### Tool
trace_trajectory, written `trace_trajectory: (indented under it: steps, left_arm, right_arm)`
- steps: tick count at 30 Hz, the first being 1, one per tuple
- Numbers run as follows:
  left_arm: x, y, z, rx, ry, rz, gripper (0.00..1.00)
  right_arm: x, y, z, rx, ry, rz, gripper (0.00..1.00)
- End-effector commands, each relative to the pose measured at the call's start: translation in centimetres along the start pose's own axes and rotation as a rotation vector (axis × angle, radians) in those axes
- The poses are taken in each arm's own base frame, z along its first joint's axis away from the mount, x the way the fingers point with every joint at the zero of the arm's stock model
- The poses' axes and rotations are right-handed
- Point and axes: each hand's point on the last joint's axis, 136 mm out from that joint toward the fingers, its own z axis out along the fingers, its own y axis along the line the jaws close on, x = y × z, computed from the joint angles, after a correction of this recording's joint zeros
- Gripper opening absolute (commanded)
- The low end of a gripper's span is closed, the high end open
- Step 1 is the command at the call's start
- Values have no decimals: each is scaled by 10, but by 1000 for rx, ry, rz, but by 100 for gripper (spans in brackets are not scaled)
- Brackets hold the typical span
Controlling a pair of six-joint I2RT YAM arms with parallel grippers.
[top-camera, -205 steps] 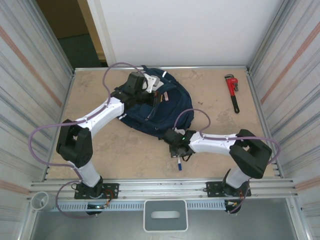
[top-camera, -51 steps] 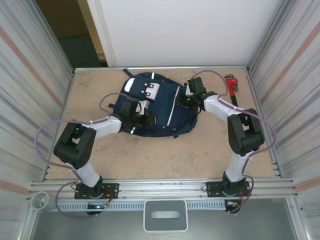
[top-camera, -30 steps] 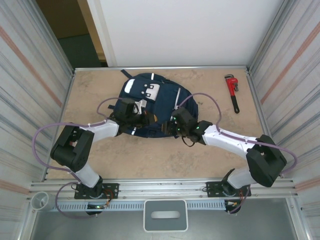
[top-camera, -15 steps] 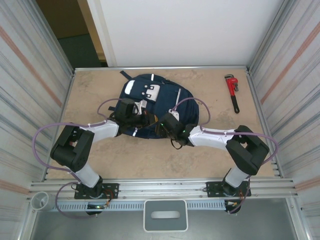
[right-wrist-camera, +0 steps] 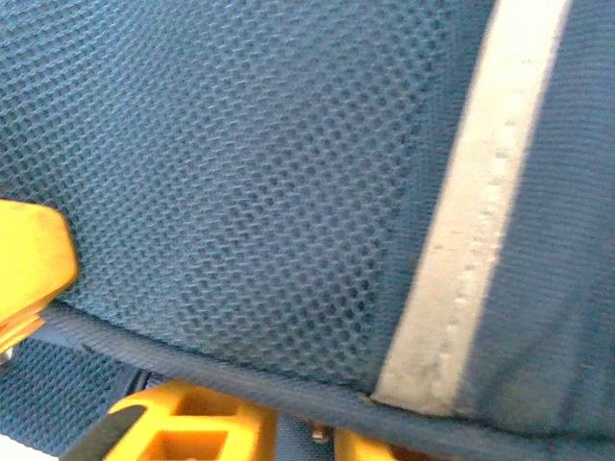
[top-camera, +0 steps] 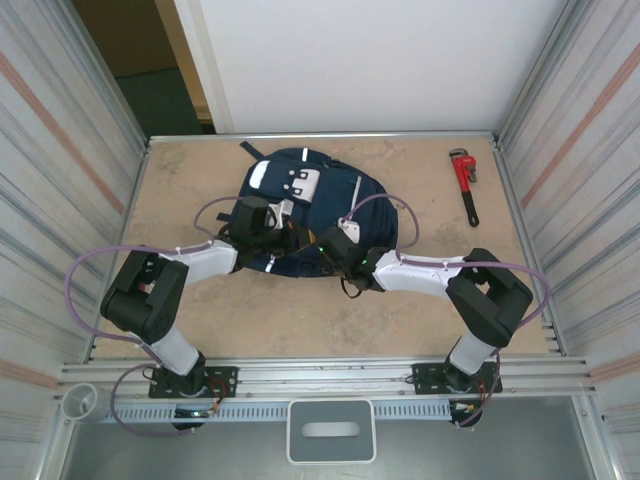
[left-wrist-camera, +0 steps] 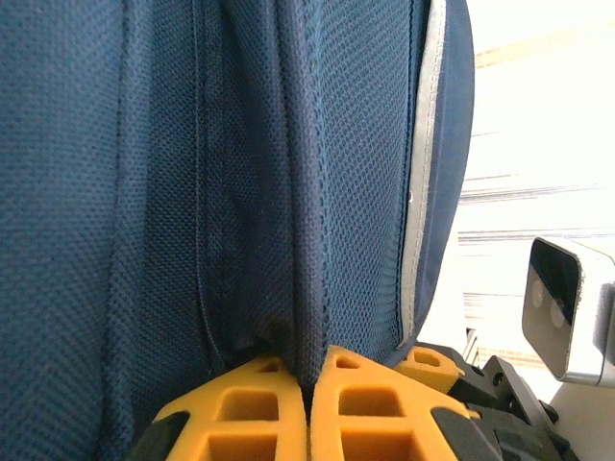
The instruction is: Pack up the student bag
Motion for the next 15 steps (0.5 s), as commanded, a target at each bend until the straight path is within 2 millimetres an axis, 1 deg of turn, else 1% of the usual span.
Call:
trace_trajectory:
  steps: [1, 4, 6, 11, 15]
  left_arm:
    - [2, -23, -6, 91, 18, 63, 0]
    - [0, -18, -6, 81, 16, 61, 0]
    - [-3, -12, -7, 69, 13, 56, 0]
    - [-10, 7, -10, 32, 8, 49, 0]
    - [-19, 24, -19, -4, 0, 52, 0]
  right_arm:
    - [-13, 5, -2, -9, -63, 0, 12]
    - [-12, -3, -5, 9, -74, -28, 4]
    - [-12, -7, -9, 13, -80, -55, 1]
    - [-7, -23, -20, 37, -63, -149, 0]
    - [-3, -52, -34, 95, -39, -223, 0]
